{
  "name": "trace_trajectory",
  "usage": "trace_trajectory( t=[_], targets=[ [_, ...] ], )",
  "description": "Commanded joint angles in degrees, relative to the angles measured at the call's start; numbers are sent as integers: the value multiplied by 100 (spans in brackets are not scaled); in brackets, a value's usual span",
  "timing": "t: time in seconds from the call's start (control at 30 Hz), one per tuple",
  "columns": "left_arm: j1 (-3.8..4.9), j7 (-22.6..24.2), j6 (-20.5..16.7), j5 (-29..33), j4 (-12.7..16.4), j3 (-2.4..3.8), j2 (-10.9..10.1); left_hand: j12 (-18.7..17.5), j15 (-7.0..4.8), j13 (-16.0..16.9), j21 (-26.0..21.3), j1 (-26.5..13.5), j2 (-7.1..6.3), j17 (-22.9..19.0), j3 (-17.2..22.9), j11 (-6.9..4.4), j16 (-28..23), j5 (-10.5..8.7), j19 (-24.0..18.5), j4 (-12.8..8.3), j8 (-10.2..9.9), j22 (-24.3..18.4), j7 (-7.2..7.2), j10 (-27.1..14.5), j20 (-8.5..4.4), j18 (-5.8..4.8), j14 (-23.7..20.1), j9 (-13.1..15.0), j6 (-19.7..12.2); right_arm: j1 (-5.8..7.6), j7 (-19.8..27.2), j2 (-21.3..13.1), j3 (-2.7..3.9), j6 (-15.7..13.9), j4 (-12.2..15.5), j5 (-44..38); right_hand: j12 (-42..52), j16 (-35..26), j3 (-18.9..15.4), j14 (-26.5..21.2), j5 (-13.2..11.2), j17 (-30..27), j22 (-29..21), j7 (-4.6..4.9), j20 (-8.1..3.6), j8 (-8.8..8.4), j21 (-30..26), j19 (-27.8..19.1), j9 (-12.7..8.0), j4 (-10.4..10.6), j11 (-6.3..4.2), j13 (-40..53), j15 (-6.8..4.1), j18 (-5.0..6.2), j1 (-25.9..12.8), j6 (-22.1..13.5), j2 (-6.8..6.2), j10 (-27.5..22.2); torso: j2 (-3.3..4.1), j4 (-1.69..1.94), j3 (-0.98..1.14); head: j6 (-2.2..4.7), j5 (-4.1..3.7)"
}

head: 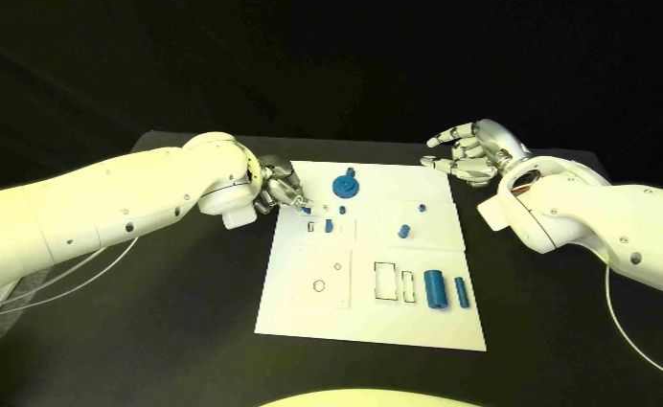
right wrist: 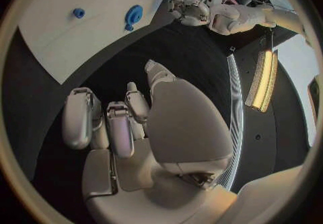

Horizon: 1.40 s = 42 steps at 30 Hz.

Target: Assemble the parts on the task board

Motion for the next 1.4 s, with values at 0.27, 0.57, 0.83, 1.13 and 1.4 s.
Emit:
trace_trajectory(
  t=[0.27, 0.57, 0.83, 1.13, 1.4],
  targets=[
    [-147, 27, -371, -613, 328, -34, -60, 52, -60, 24, 42, -121, -29, 1210, 1165, -2, 39, 13, 65, -1085, 44, 41, -49, 71, -13, -16, 508, -9, 82, -7, 40, 5, -4, 94, -6, -40, -22, -28, 36, 506, 43, 1163, 407, -15, 8, 27, -24, -36, -10, -4, -4, -14, 3, 48, -78, -15, -2, -45, 7, -10, -11, -21, 23],
    [-185, 42, -277, -886, 408, -82, -6, 51, -60, 20, 46, -131, -32, 1207, 1178, -3, 38, 12, 70, -1093, 47, 49, -50, 72, -14, -17, 508, -10, 84, -12, 40, 6, -5, 103, -7, -40, -22, -28, 36, 506, 43, 1163, 407, -15, 8, 27, -24, -36, -10, -4, -4, -14, 3, 48, -78, -15, -2, -45, 12, -12, 0, -39, 42],
    [-217, -1, -223, -1117, 388, -117, 69, 64, -66, 35, 65, -175, -51, 1226, 1253, -9, 48, 26, 95, -1150, 59, 85, -55, 95, -20, -25, 514, -14, 94, -14, 42, 6, -6, 105, -7, -39, -21, -28, 39, 506, 46, 1163, 406, -15, 7, 30, -27, -36, -13, -3, -4, -15, 3, 49, -86, -16, -4, -44, 13, -15, 0, -50, 41],
    [-239, -41, -75, -1261, 371, -124, 81, 60, -67, 27, 70, -182, -52, 1228, 1264, -10, 49, 26, 101, -1158, 61, 95, -56, 94, -21, -27, 514, -14, 96, -16, 42, -2, -6, 105, -6, -38, -21, -28, 39, 506, 46, 1163, 406, -15, 7, 30, -27, -36, -13, -3, -4, -15, 3, 49, -86, -16, -4, -44, 9, -13, 3, -68, 38],
    [-242, -71, 14, -1344, 363, -126, 80, 65, -69, 33, 77, -196, -57, 1237, 1290, -12, 54, 28, 110, -1178, 65, 109, -57, 102, -23, -30, 517, -16, 99, -18, 45, -2, -6, 106, -6, -38, -21, -28, 39, 506, 46, 1163, 406, -15, 7, 30, -27, -36, -13, -3, -4, -15, 3, 49, -86, -16, -4, -44, 8, -11, 0, -76, 46]
  ],
)
